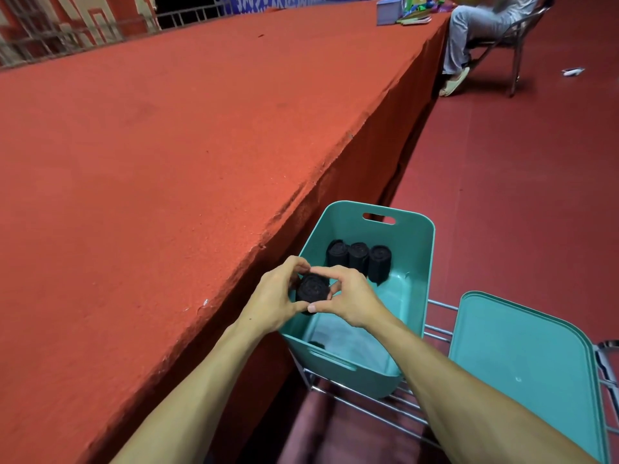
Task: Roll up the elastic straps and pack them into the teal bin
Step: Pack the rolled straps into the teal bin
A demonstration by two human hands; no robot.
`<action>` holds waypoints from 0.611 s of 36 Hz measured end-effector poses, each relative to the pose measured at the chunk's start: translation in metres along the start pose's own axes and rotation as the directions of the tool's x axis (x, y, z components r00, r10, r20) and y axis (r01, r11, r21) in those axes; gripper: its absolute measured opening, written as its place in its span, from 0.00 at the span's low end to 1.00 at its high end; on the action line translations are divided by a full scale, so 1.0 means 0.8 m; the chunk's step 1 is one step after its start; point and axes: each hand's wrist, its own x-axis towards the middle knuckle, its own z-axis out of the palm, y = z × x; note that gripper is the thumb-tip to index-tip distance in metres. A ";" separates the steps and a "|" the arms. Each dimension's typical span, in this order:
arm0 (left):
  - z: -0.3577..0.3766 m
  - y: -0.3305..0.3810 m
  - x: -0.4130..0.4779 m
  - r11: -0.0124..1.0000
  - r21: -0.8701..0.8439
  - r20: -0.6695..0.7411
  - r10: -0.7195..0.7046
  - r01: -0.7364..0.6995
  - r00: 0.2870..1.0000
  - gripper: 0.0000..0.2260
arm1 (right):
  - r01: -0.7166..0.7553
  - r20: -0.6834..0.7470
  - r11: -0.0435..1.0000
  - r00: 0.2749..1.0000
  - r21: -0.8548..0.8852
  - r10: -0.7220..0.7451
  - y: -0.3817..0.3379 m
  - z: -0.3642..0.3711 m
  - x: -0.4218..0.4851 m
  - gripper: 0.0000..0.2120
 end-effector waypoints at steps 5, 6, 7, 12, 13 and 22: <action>-0.003 -0.005 -0.003 0.998 0.048 -0.018 0.042 -0.041 0.999 0.25 | -0.033 -0.022 0.999 0.999 -0.027 0.032 -0.003 -0.001 0.004 0.28; -0.003 -0.007 -0.006 0.995 0.082 -0.033 0.061 -0.059 0.998 0.24 | -0.049 -0.031 0.999 0.998 -0.022 0.048 -0.002 -0.002 0.006 0.27; -0.003 -0.009 -0.008 0.990 0.120 -0.049 0.077 -0.071 0.996 0.24 | -0.070 -0.039 0.997 0.997 -0.015 0.069 -0.001 -0.004 0.007 0.26; 0.001 -0.021 -0.021 0.986 0.155 -0.092 0.082 -0.067 0.992 0.24 | -0.221 -0.110 0.973 0.971 -0.062 0.213 0.022 0.002 0.025 0.26; 0.001 -0.024 -0.022 0.987 0.152 -0.084 0.071 -0.057 0.994 0.23 | -0.260 -0.124 0.963 0.960 -0.067 0.251 0.029 0.005 0.029 0.26; 0.000 -0.033 -0.029 0.993 0.092 -0.032 0.080 -0.077 0.996 0.26 | -0.465 -0.317 0.880 0.823 0.099 0.471 0.069 0.034 0.055 0.25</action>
